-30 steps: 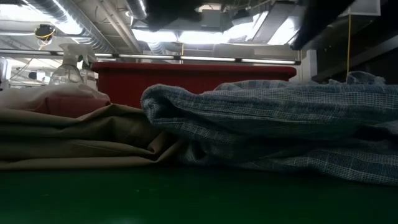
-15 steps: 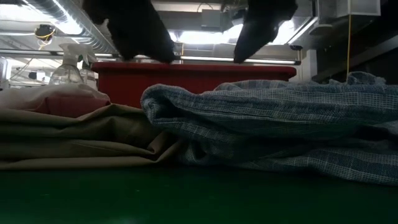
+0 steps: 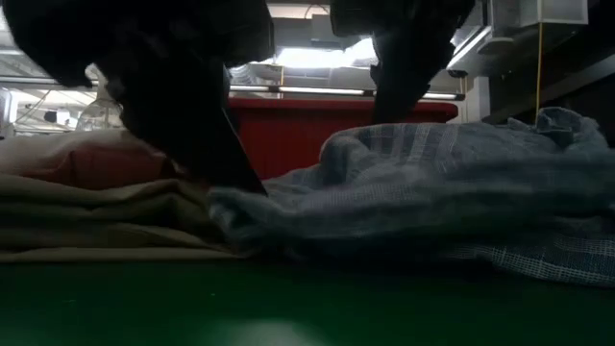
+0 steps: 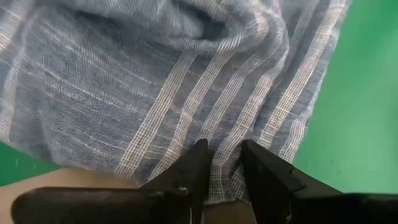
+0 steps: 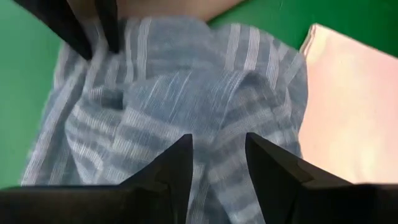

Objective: Fold Laundry from Bin
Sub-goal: Fold the blue polo shirt

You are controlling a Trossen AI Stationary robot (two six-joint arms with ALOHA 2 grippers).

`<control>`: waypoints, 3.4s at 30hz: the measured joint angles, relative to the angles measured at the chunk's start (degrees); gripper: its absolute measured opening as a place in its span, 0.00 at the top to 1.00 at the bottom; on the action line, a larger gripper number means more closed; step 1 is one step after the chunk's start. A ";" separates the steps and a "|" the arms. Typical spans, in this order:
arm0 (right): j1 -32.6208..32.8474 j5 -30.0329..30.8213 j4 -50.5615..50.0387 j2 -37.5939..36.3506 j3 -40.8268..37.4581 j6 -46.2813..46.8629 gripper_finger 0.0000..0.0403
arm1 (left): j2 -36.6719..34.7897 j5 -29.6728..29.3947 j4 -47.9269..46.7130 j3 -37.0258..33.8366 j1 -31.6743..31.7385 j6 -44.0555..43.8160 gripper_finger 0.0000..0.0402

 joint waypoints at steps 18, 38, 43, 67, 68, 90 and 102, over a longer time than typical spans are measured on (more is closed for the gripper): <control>0.00 -10.36 1.18 3.06 0.02 0.04 0.63 | 0.58 -0.18 -0.10 0.03 -0.48 0.38 0.76; 4.29 -19.51 1.52 2.58 0.02 0.23 0.98 | 0.58 -0.17 -0.06 0.03 -0.48 -0.08 0.76; 7.77 -19.51 -1.31 2.58 0.02 4.05 0.95 | 0.58 -0.17 -0.06 0.03 -0.48 -0.10 0.76; 18.38 -13.90 -6.45 -4.23 0.11 13.44 0.97 | -3.45 3.95 -0.04 1.48 -0.86 0.23 0.76; 18.38 -11.39 -7.21 -5.10 0.11 13.40 0.97 | -3.96 3.80 -0.03 1.52 -0.85 0.25 0.76; 14.86 7.79 -23.50 -8.25 0.05 12.95 0.73 | -5.25 1.50 -0.04 1.62 -0.72 0.48 0.76; 14.99 3.70 -26.54 -3.86 0.00 5.98 0.49 | -5.27 0.03 -0.08 1.65 -0.78 0.47 0.76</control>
